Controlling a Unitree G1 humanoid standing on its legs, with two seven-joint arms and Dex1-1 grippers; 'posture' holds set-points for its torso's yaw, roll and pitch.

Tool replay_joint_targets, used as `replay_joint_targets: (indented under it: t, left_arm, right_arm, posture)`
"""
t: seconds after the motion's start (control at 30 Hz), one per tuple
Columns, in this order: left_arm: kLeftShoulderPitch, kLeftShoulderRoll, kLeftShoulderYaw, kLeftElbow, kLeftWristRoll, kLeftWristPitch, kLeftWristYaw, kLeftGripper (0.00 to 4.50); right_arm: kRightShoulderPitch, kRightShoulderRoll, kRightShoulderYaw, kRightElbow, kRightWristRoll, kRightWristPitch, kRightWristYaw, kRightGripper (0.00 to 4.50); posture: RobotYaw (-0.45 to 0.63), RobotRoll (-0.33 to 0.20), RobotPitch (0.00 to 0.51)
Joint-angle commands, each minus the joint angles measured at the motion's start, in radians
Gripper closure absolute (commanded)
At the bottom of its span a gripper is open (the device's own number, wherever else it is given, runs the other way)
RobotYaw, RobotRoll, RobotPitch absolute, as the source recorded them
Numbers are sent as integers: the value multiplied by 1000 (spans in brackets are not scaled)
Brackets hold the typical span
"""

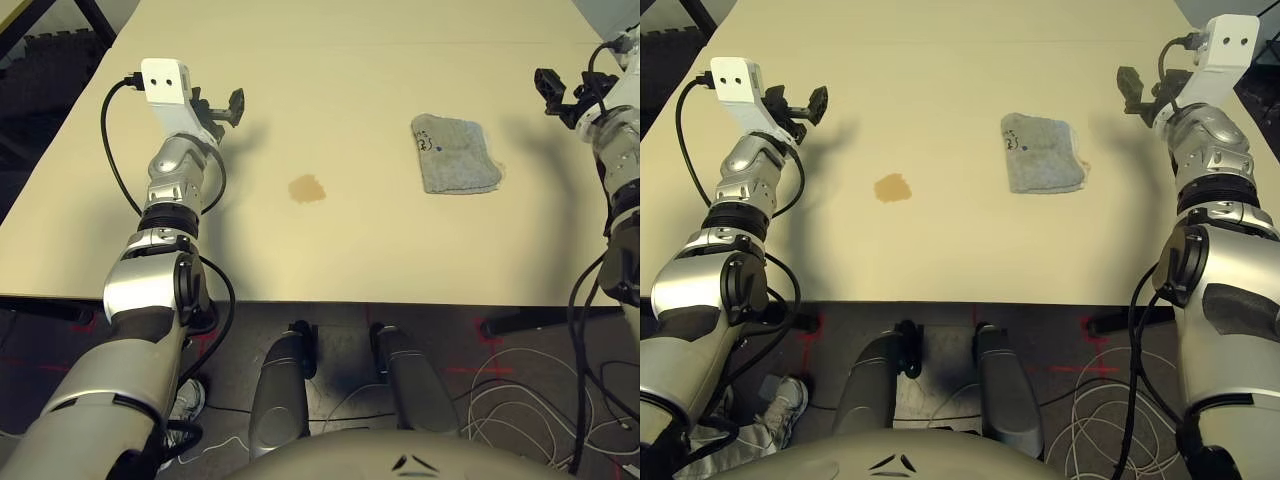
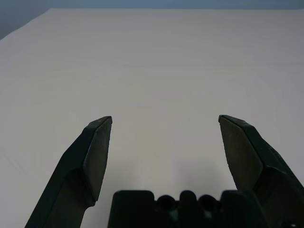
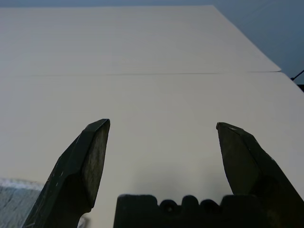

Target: Wipe the water off the table with a rag.

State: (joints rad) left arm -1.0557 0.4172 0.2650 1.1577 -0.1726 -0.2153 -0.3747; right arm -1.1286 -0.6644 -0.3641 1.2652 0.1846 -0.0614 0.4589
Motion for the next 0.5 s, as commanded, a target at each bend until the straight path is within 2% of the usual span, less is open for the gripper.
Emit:
replay_joint_targets:
  t: [0.03, 0.23, 0.37, 0.5]
  left_arm:
    - [-20, 11, -1, 21, 9, 13, 6, 0]
    - [-31, 10, -7, 21, 11, 18, -14, 0]
    - [-58, 45, -33, 17, 22, 51, -127, 0]
    - [-107, 128, -55, 19, 19, 137, -332, 0]
  right_arm:
    - [29, -10, -16, 22, 7, -18, -10, 26]
    - [22, -8, -31, 18, 28, 20, 12, 26]
    - [-34, -48, -32, 31, 57, 268, 129, 26]
    - [-78, -125, 29, 49, 30, 656, 311, 26]
  posture:
    - [-187, 0, 276]
    - [-189, 0, 274]
    - [-179, 0, 281]
    - [-170, 0, 290]
